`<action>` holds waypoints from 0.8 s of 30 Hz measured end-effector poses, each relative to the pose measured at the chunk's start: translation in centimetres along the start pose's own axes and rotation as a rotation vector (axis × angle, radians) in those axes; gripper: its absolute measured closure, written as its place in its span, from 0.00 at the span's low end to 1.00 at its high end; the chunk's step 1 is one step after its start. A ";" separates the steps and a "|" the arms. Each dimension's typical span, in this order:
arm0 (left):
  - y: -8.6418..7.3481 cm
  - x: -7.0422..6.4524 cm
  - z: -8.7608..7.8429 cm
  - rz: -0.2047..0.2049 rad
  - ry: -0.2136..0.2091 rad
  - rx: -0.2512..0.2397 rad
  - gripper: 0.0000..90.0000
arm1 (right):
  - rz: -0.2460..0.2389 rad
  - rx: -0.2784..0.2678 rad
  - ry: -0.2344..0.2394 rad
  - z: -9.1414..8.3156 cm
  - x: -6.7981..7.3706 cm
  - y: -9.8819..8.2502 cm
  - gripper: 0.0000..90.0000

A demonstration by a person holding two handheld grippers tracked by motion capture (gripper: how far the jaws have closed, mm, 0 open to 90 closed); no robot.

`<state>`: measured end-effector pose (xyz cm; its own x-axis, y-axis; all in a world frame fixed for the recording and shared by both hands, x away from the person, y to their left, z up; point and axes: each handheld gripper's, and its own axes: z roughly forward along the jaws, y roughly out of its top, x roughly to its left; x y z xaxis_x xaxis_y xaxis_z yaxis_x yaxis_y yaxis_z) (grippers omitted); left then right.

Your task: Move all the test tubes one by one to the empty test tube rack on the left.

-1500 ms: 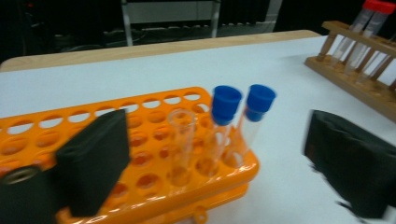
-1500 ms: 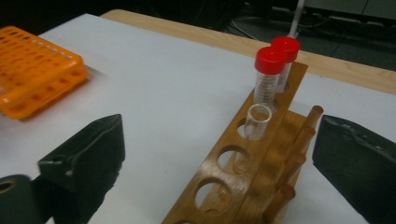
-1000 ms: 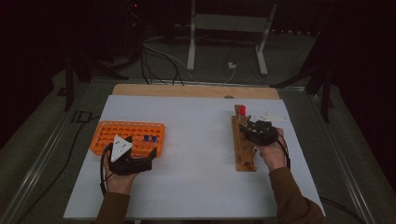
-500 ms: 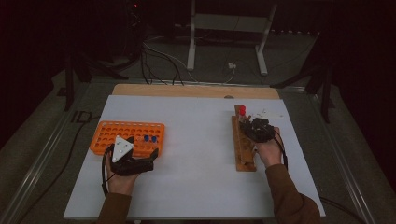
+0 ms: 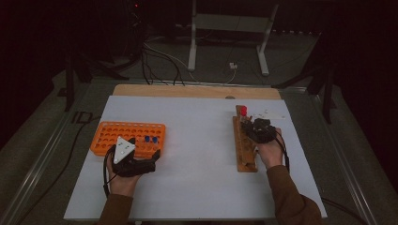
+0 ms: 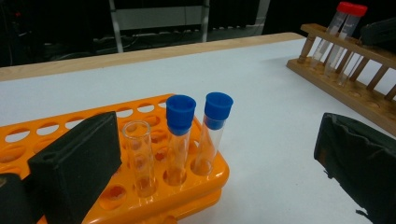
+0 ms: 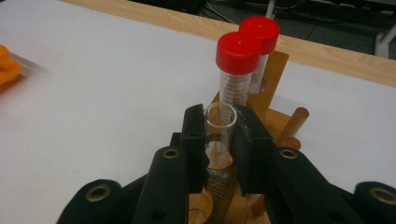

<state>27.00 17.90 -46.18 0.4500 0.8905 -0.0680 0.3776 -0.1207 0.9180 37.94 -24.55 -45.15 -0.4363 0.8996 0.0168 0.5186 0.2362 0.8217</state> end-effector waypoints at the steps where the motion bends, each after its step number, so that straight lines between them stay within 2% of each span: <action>1: 0.0 0.0 0.0 0.000 0.000 0.000 0.01 | 0.000 -0.005 0.002 -0.1 0.0 0.1 0.85; 12: 0.5 -0.7 0.0 0.020 -0.015 -0.003 0.01 | -0.008 -0.063 0.000 -2.3 0.1 1.1 0.85; 20: 1.1 -1.5 0.0 0.066 -0.018 -0.006 0.01 | -0.058 -0.121 -0.001 -4.6 0.7 3.0 0.85; 24: 1.5 -2.1 -0.1 0.085 -0.024 -0.016 0.01 | -0.069 -0.143 0.039 -5.4 1.3 3.6 0.85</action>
<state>26.53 15.85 -44.61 0.4991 0.8665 0.0012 0.3244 -0.1881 0.9270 35.27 -24.49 -39.06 -0.4972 0.8674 -0.0225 0.3776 0.2397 0.8944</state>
